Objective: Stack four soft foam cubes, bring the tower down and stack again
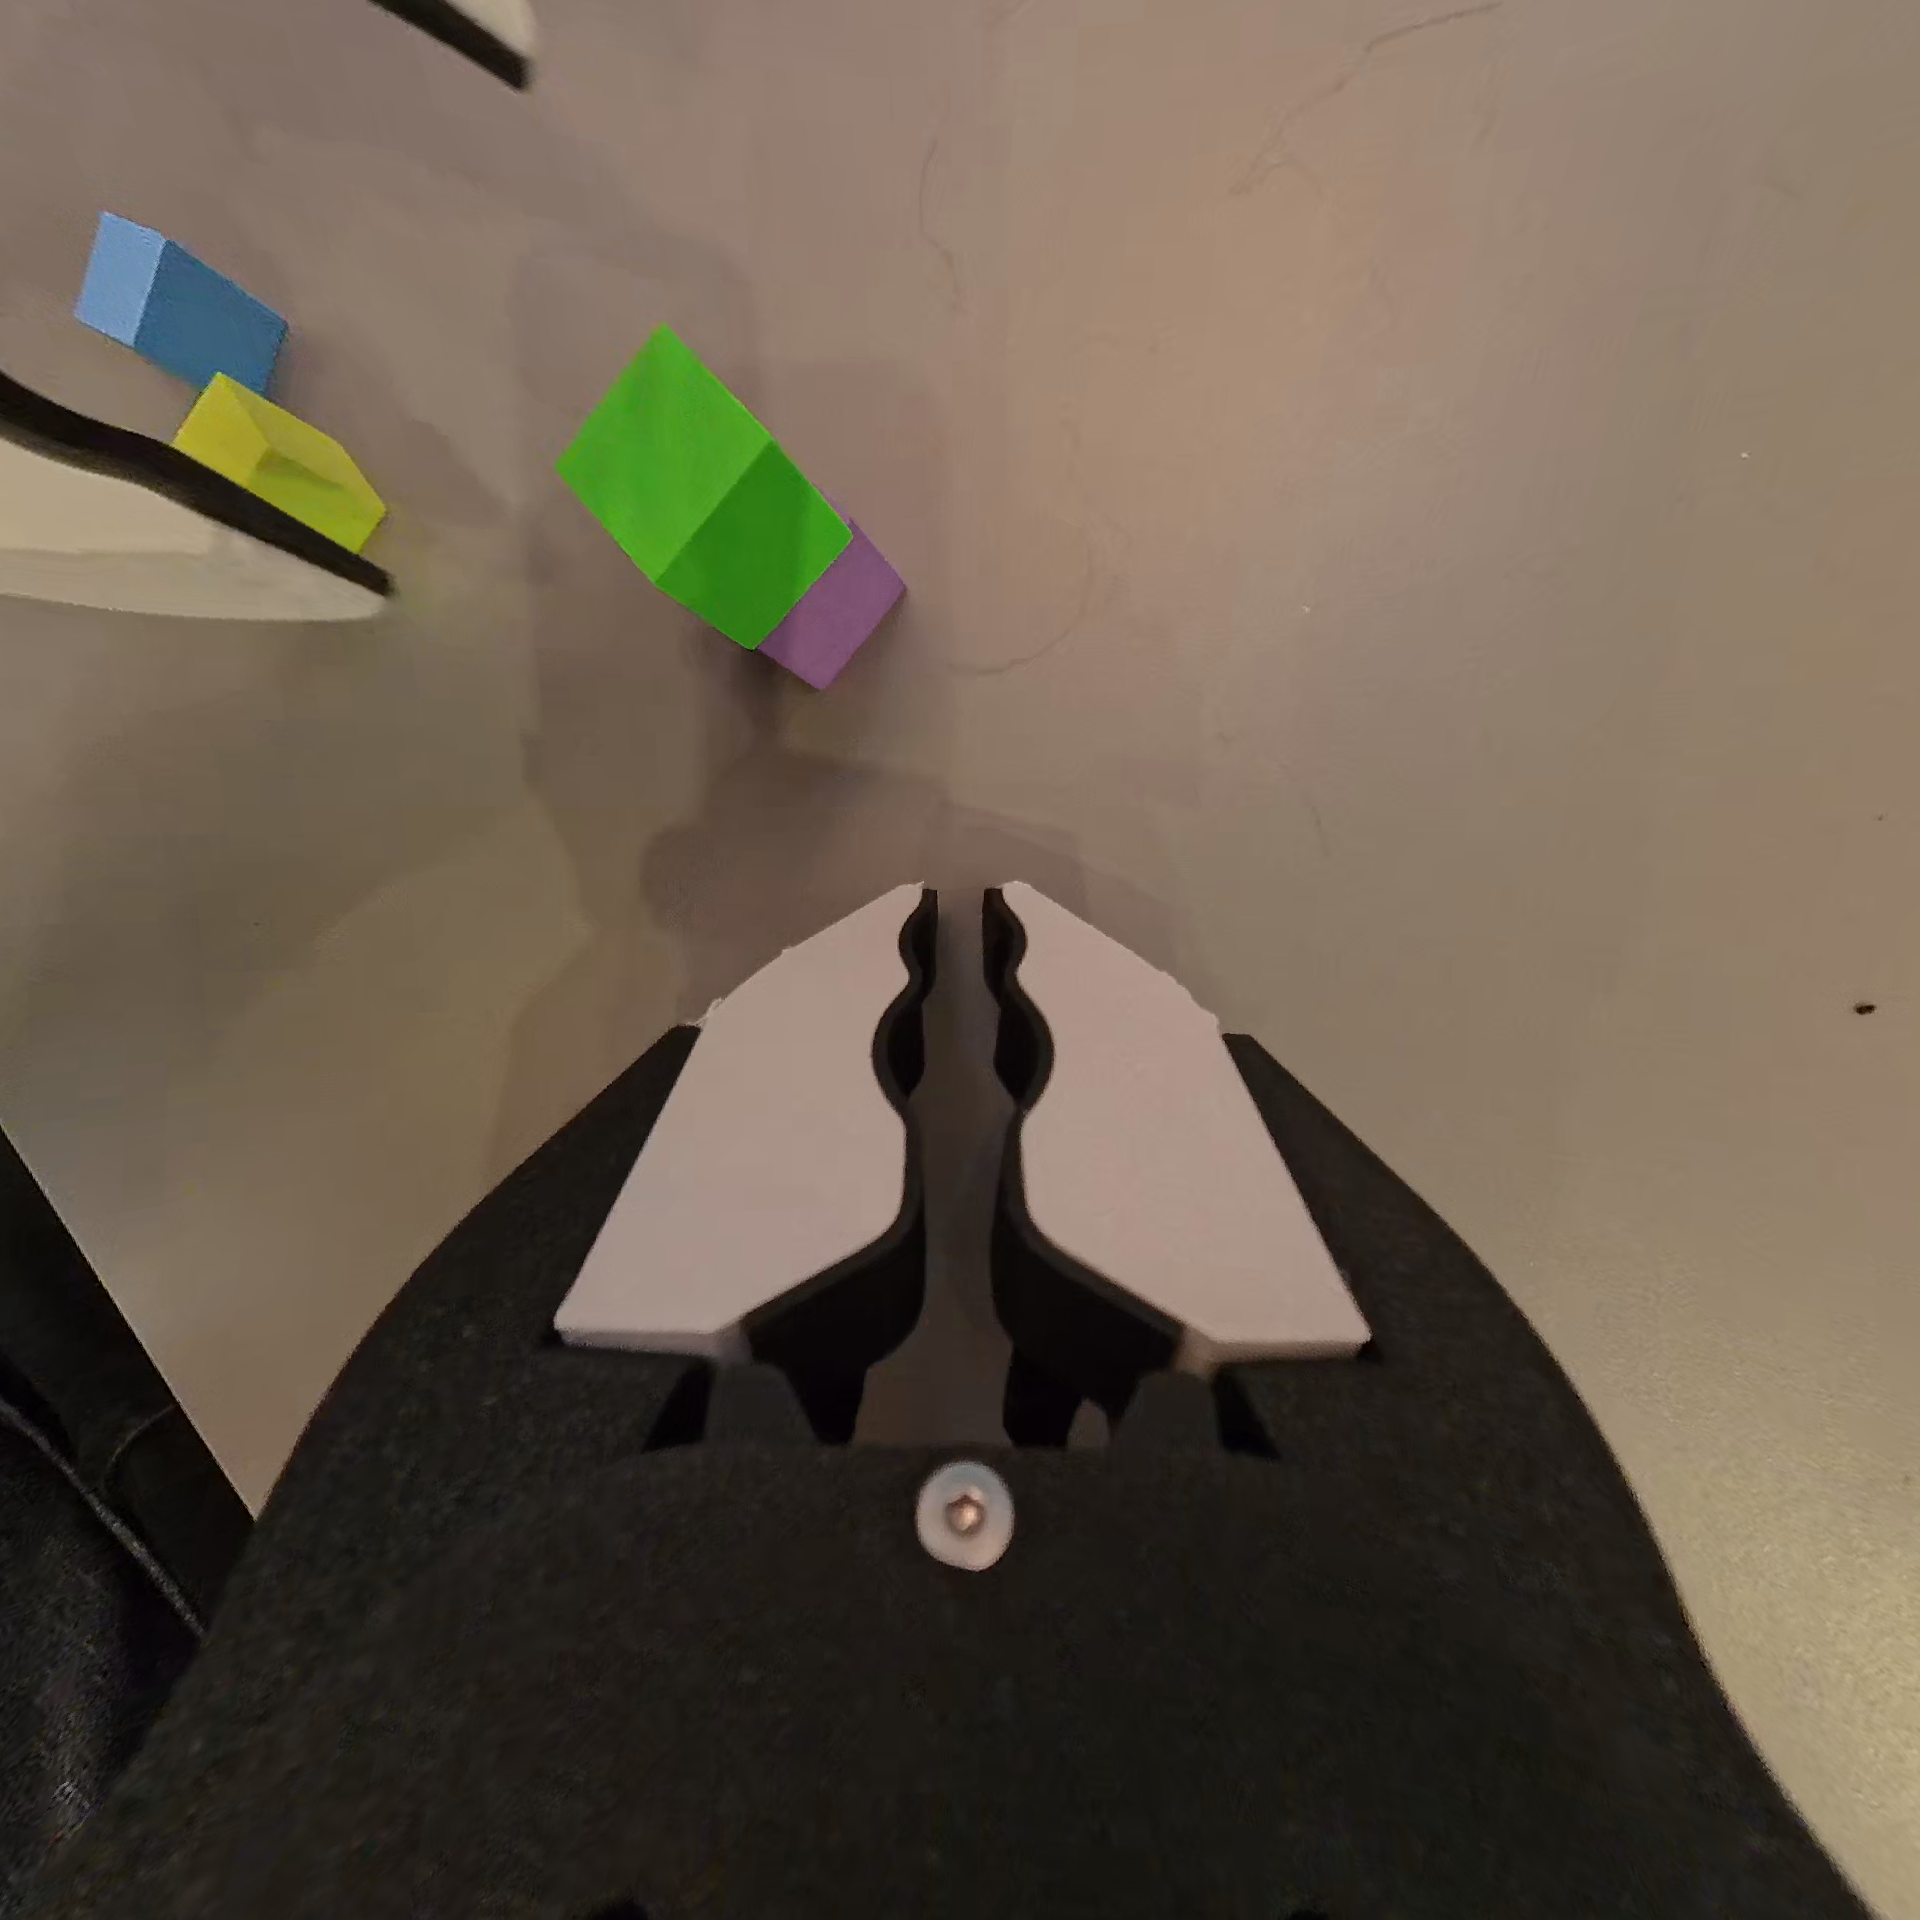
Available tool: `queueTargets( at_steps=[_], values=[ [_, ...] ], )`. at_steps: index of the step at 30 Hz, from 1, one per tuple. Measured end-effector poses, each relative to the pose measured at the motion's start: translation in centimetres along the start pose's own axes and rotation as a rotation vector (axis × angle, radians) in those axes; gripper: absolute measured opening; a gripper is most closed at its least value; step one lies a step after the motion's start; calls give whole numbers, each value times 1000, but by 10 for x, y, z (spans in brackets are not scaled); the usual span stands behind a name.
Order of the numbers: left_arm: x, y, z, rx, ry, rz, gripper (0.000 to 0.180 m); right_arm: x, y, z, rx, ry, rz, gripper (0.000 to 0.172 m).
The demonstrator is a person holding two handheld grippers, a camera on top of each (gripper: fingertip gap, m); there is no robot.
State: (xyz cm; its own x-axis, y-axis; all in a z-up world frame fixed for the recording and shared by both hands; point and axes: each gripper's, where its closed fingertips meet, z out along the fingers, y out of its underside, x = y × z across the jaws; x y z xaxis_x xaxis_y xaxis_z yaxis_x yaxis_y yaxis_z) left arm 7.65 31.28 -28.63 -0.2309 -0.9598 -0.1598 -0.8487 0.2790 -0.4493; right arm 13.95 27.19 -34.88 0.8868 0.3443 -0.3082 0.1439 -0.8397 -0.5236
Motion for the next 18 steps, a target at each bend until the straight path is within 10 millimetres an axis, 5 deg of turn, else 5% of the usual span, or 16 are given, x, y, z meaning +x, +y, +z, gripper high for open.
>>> queueTargets(
  at_steps=[10, 18],
  values=[
    [39, 106, -19, -201, 79, -32, 51, -5, -1, 2, -6, -2, -11, 8],
    [41, 120, -14, -226, 69, -27, 36, -6, 0, 3, -7, 0, -15, 8]
  ],
)
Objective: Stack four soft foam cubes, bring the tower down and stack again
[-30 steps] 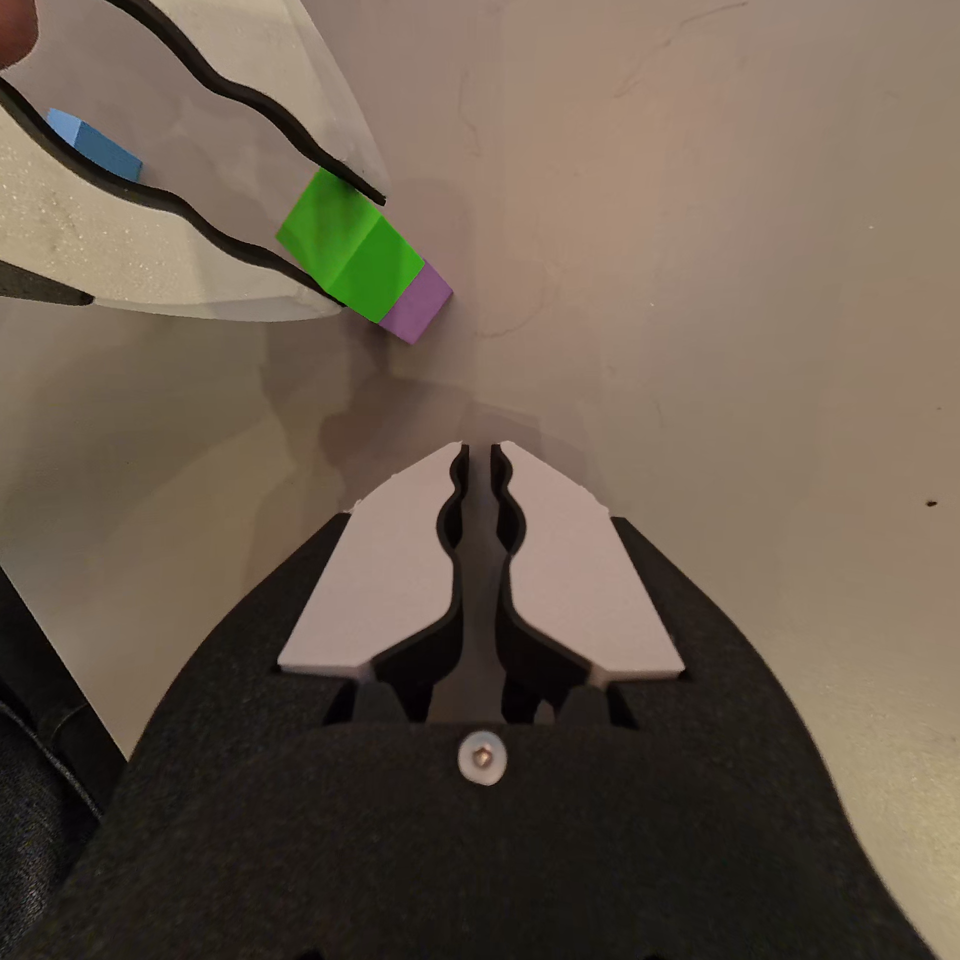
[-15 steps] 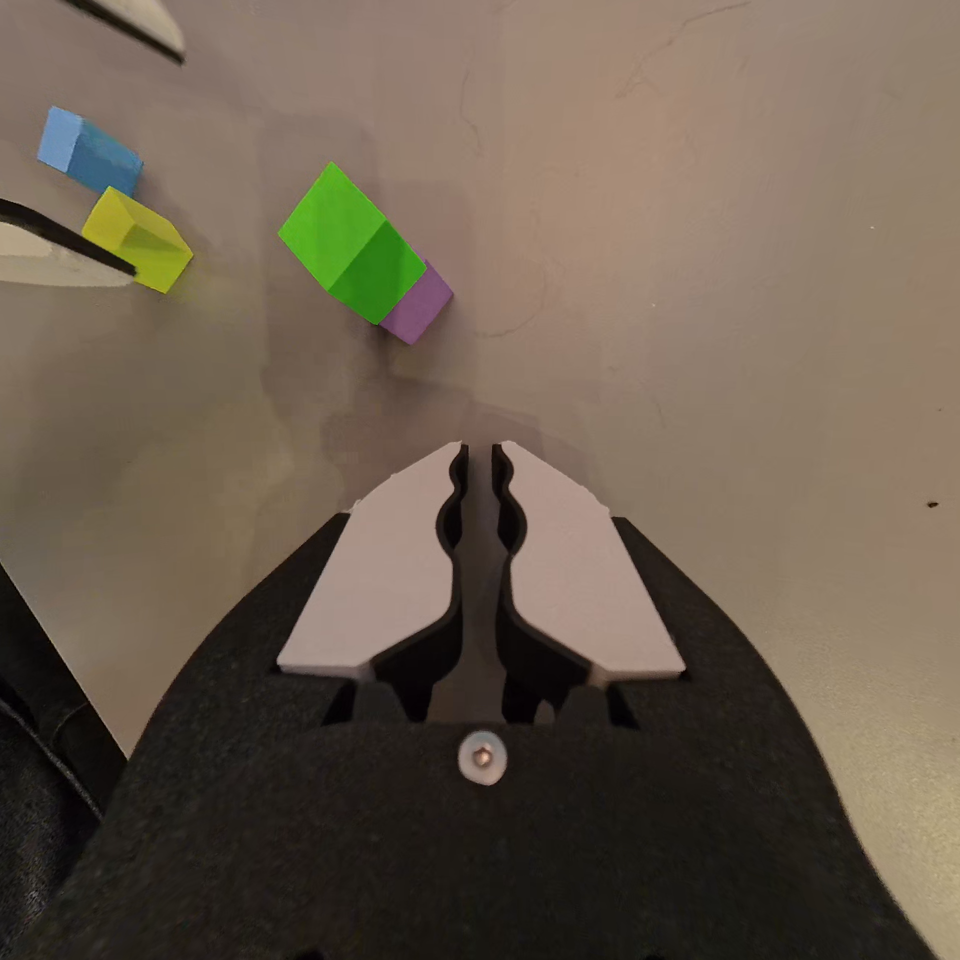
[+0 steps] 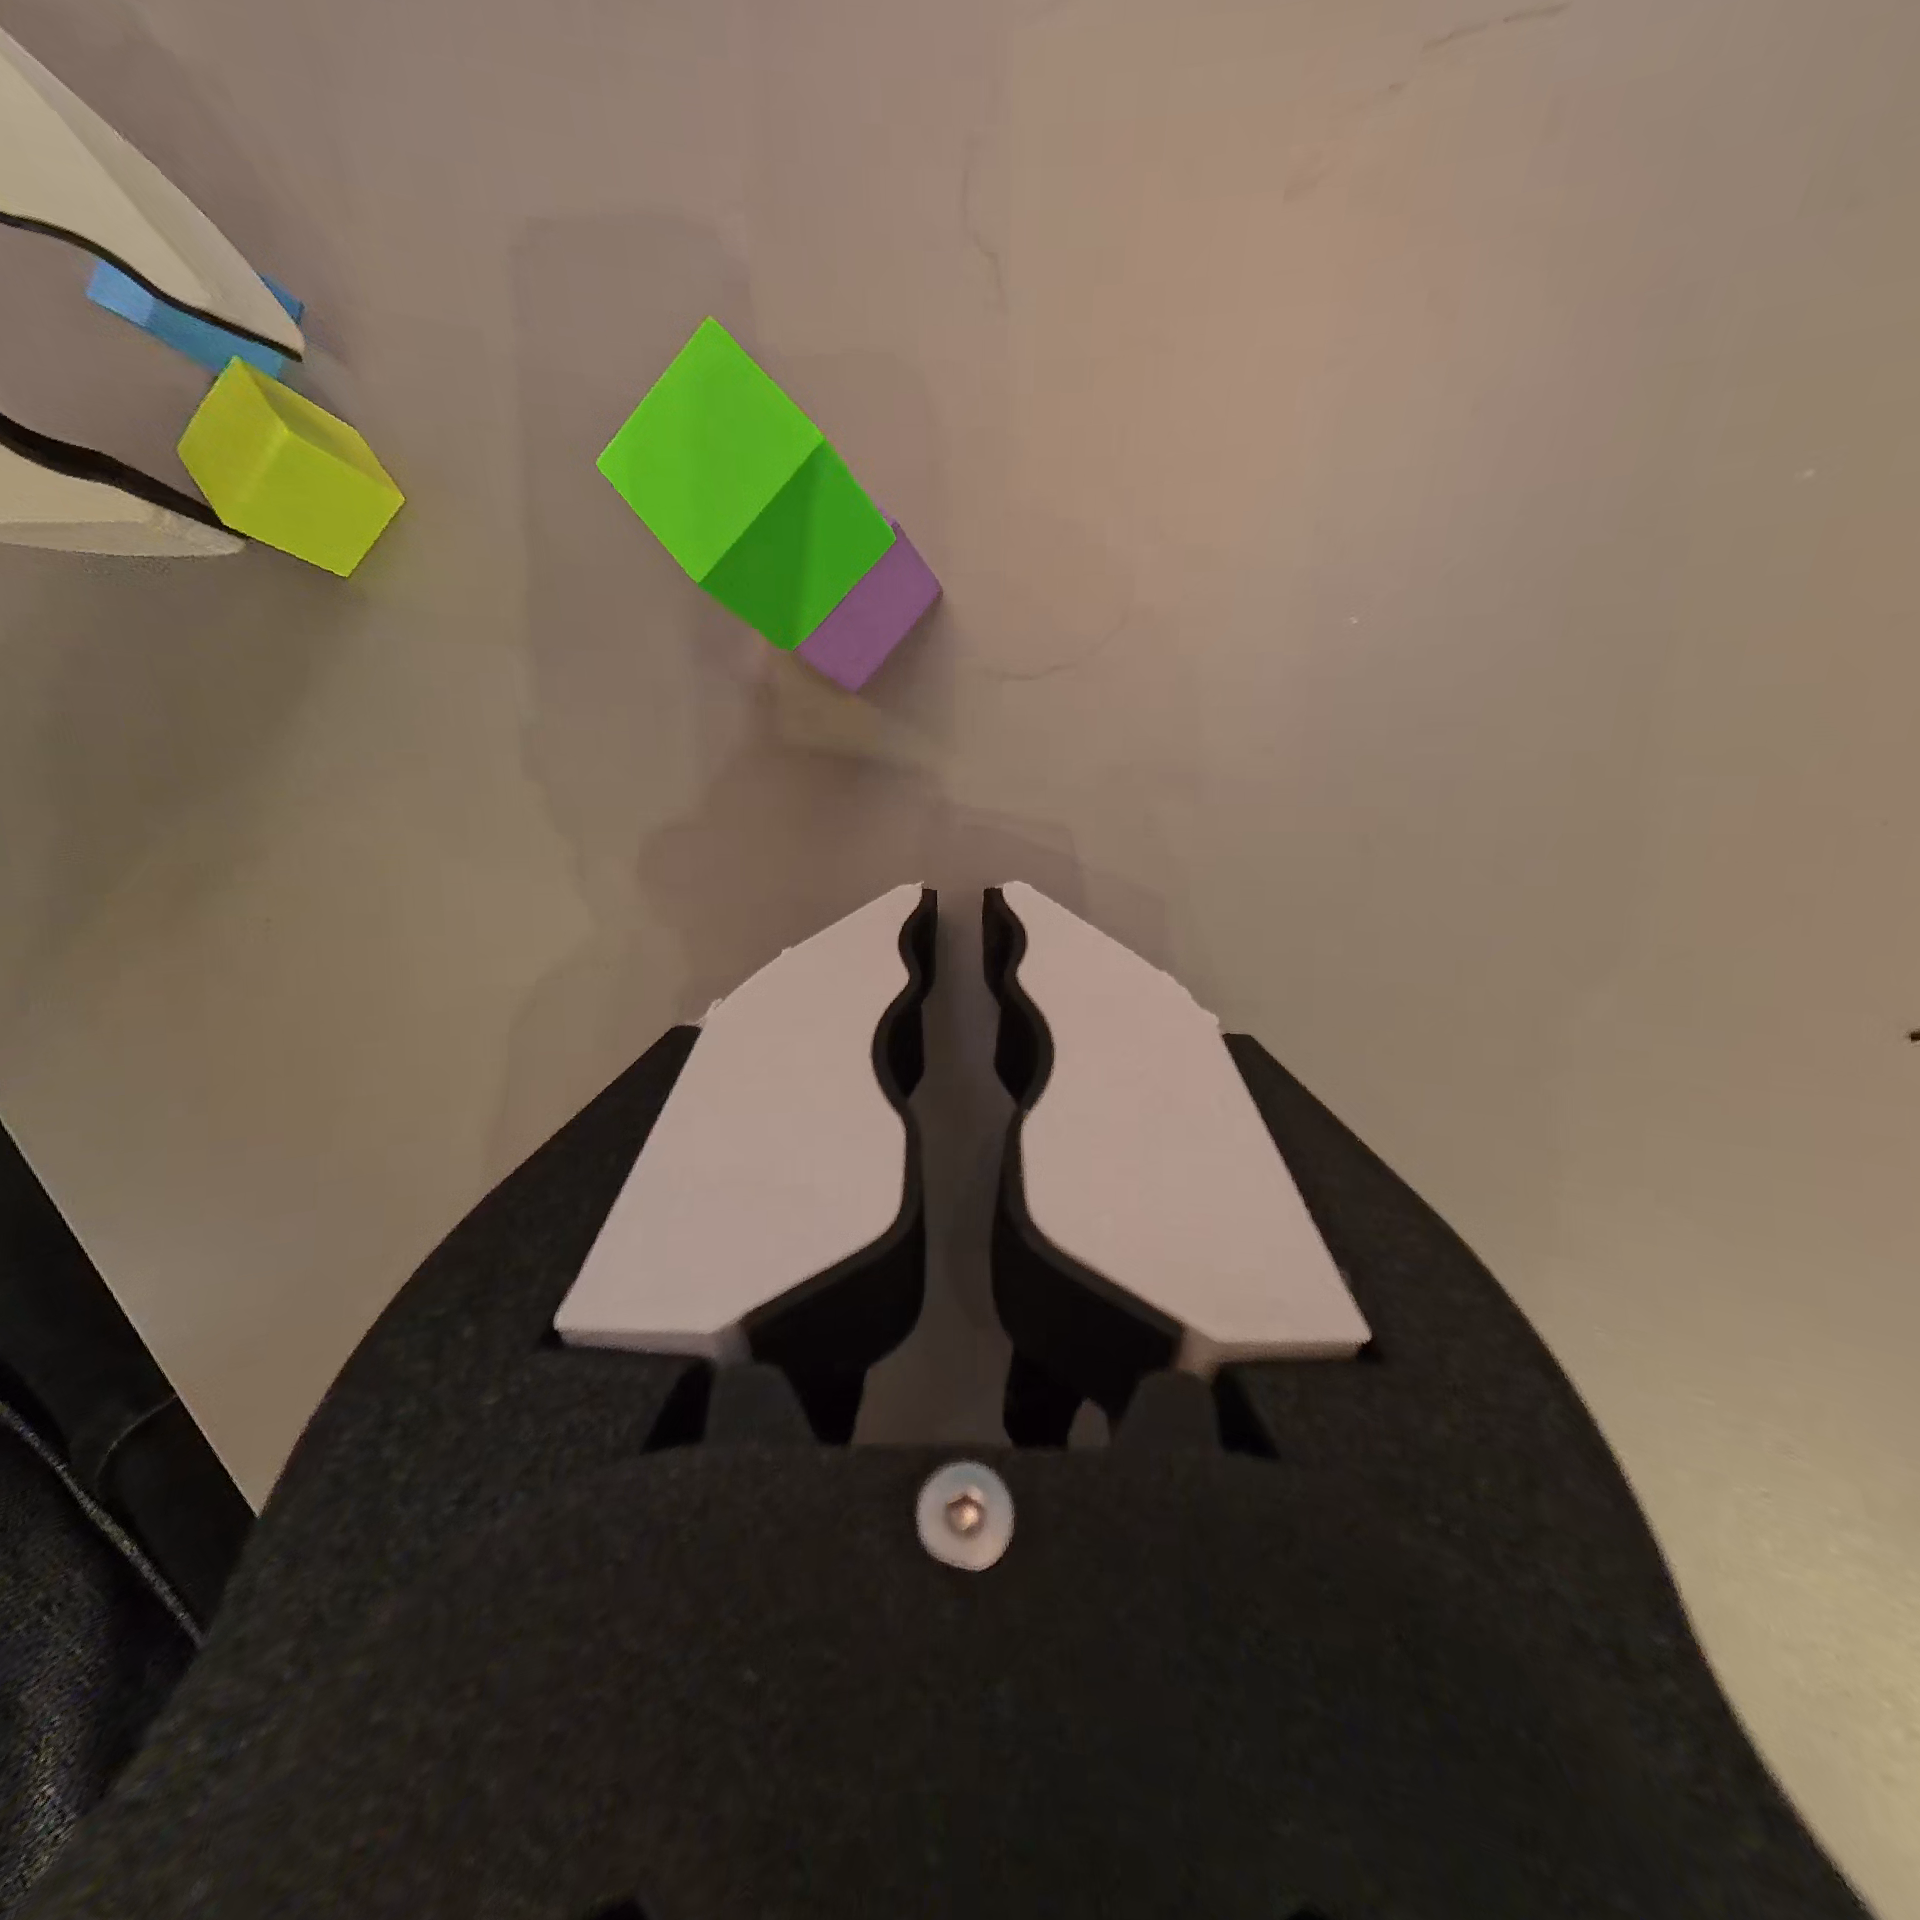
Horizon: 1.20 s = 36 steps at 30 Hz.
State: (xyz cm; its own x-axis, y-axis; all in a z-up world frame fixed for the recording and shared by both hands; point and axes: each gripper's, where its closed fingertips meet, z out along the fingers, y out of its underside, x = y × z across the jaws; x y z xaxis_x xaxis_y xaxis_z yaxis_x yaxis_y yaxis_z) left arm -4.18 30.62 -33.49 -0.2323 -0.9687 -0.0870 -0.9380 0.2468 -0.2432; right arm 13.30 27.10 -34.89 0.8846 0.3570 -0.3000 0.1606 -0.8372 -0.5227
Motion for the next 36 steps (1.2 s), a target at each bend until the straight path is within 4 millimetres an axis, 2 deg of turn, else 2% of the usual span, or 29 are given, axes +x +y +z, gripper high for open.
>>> queueTargets(
  at_steps=[2, 8, 10, 17, 24, 29, 36],
  values=[
    [1, 0, 3, -1, 8, 2, 28, 0, 0, 0, 0, -1, 0, 8],
    [-8, -13, 0, 42, 2, -22, 27, 0, 0, 0, 2, -8, 3, 8],
    [-12, -25, -5, 54, -14, -6, 27, 0, 0, 0, 2, -9, 2, 7],
    [-31, -87, -27, 126, -55, 56, 27, 0, 0, 0, 4, -15, 3, 8],
    [-38, -128, -29, 138, -54, 109, 27, 0, 0, 0, 4, -21, 4, 8],
    [-39, -140, -22, 130, -36, 134, 27, 0, 0, 0, 4, -23, 3, 8],
    [-40, -141, -14, 111, -19, 156, 27, 0, -1, 0, 5, -32, 6, 8]
  ],
)
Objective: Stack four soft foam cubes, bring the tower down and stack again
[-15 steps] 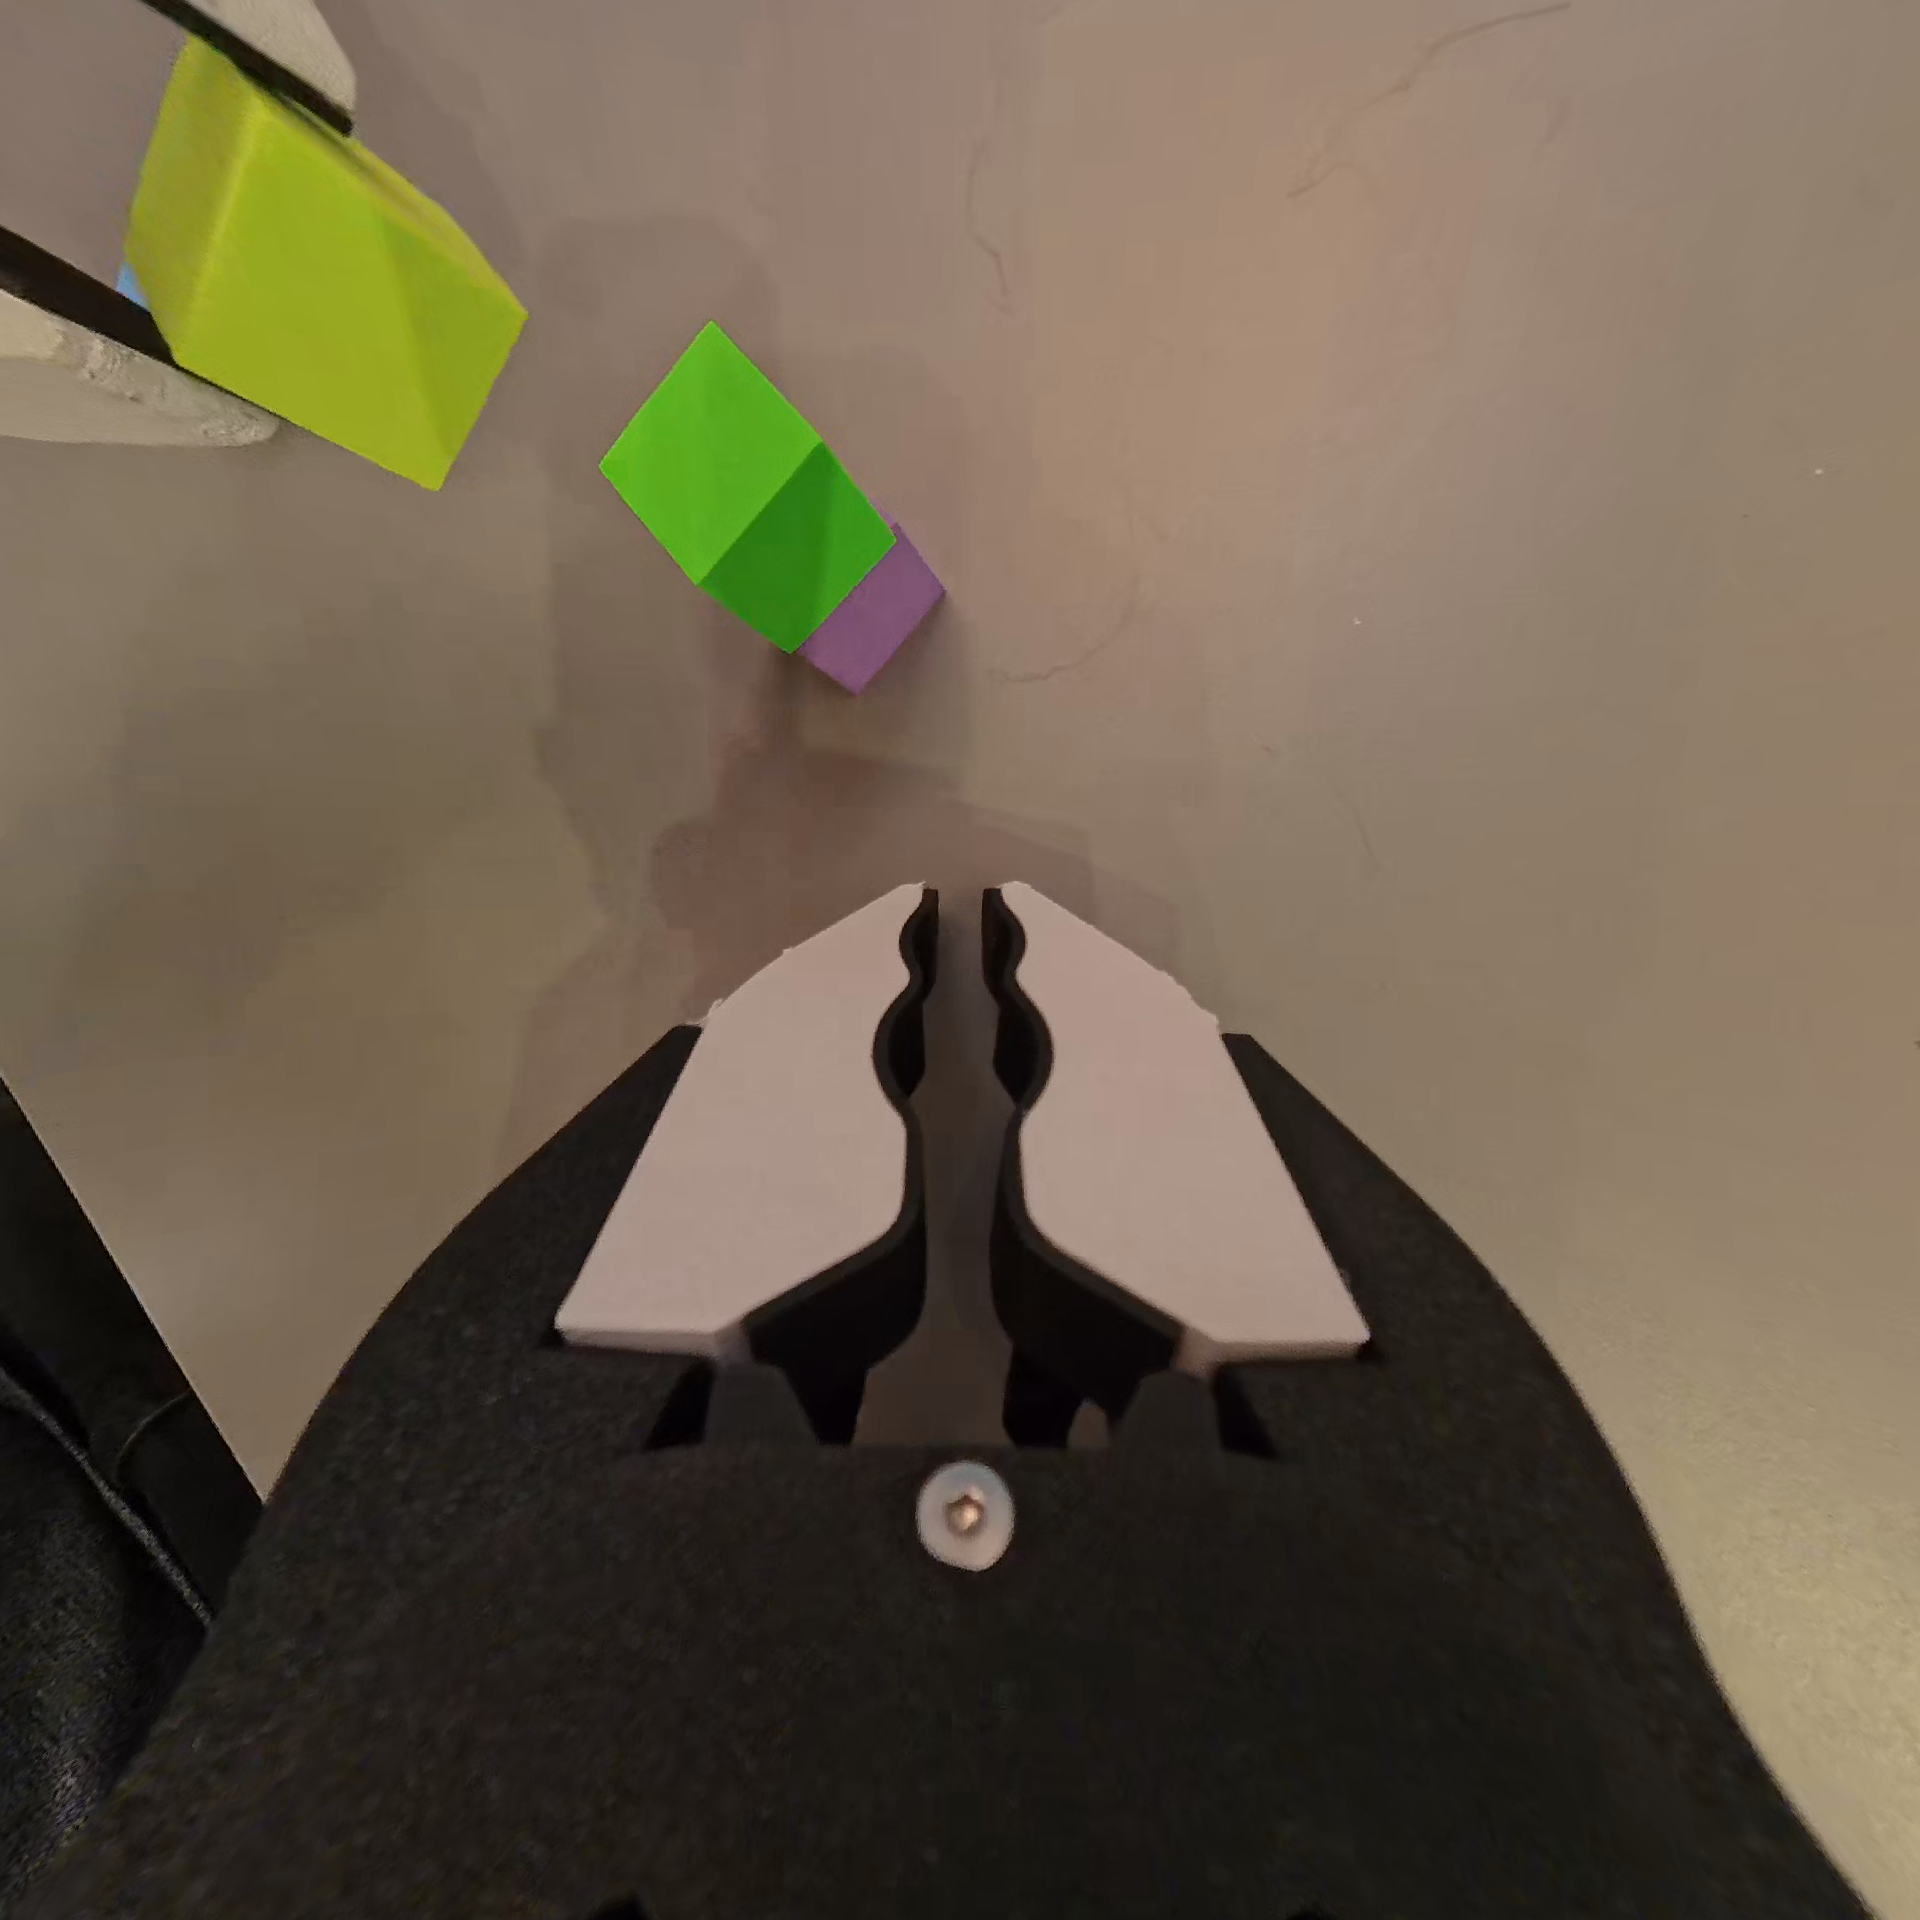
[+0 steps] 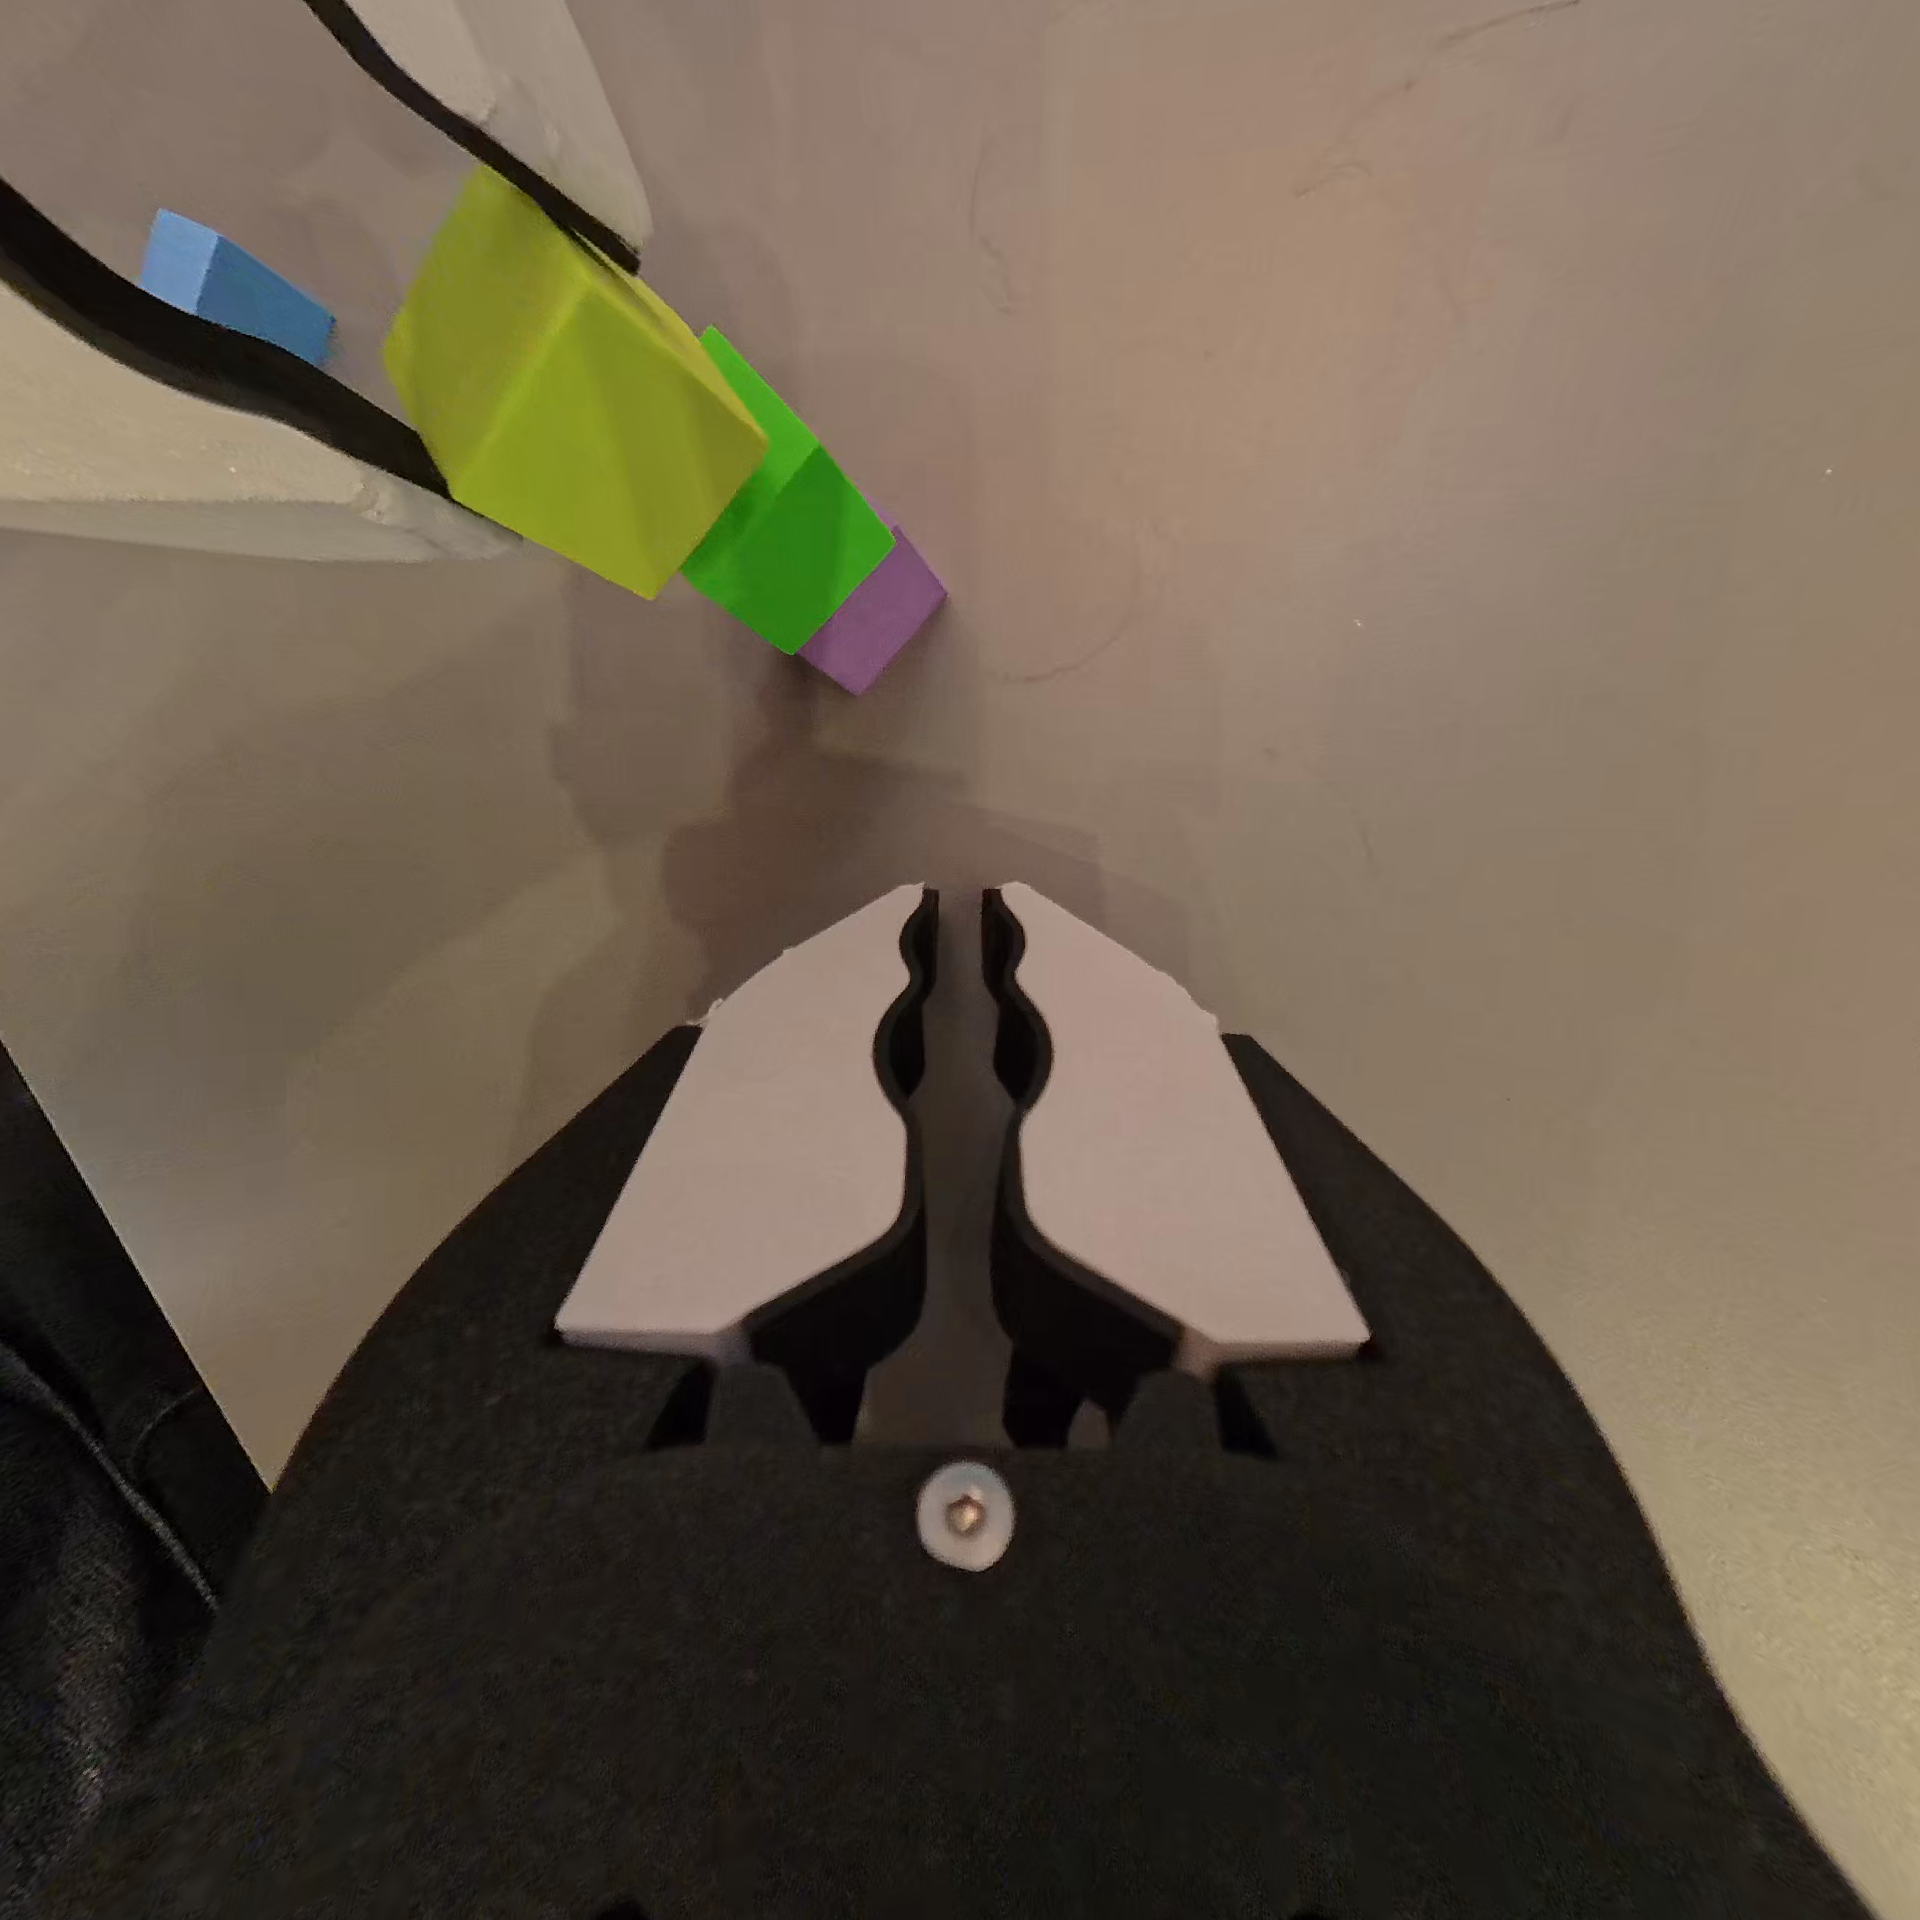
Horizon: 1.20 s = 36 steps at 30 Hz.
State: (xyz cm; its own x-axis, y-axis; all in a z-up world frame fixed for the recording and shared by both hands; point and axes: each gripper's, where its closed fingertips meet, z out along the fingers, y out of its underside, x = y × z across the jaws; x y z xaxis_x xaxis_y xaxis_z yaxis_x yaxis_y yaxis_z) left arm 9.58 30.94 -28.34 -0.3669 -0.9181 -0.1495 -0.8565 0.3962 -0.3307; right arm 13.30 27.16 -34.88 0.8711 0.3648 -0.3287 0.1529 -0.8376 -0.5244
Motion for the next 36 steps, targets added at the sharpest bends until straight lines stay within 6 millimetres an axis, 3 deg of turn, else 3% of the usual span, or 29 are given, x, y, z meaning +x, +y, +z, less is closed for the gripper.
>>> queueTargets(
  at_steps=[29, 36],
  values=[
    [-3, 2, 6, -32, 27, -26, 27, -1, 0, 1, 0, -4, -1, 8],
    [-7, -1, 5, -9, 10, -44, 49, -1, 0, 1, -1, -4, -2, 8]
  ],
)
